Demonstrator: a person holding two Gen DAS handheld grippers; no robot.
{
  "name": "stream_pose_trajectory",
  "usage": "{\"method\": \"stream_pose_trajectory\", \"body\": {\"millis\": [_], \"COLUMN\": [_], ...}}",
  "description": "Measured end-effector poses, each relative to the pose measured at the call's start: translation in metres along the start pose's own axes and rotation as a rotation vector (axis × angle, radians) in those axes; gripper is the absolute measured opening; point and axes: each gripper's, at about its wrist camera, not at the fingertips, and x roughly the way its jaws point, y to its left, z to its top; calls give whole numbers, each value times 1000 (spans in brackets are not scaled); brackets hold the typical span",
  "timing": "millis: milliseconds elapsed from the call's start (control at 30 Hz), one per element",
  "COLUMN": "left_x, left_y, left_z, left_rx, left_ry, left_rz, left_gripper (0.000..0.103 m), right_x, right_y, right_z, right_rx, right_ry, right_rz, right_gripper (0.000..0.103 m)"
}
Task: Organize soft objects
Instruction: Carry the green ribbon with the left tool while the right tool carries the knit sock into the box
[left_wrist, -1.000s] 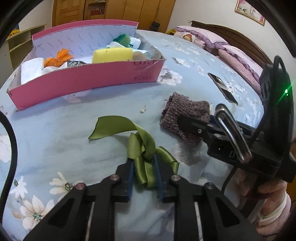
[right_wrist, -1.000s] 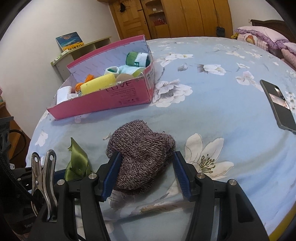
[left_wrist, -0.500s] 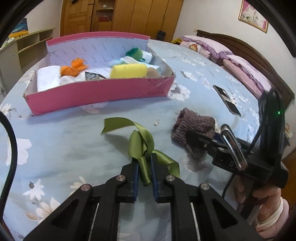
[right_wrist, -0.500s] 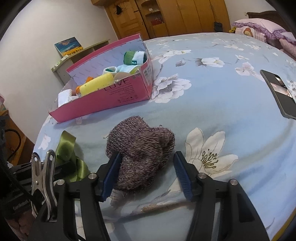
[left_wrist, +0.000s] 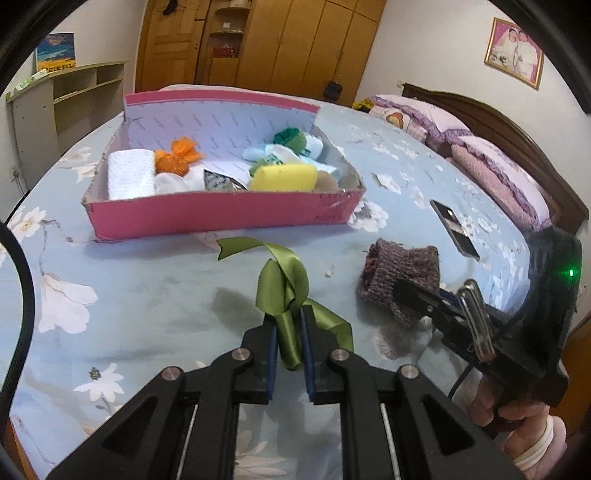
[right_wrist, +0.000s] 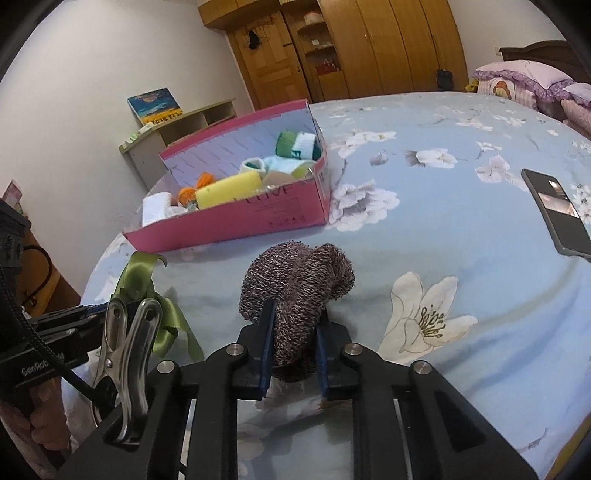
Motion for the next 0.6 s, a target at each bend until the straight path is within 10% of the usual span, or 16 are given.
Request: {"method": "stream_pose_trajectory", "body": {"millis": [600], "left_x": [-35], "left_y": [12], "left_z": [51], "left_rx": [11], "left_ry": [-136], "left_rz": [19], "left_gripper": [12], "right_x": [-9], "right_y": [27], "right_z": [34], "right_rx": [-85], "right_ry": [-27], "right_rz": [68], "right_gripper": [19]}}
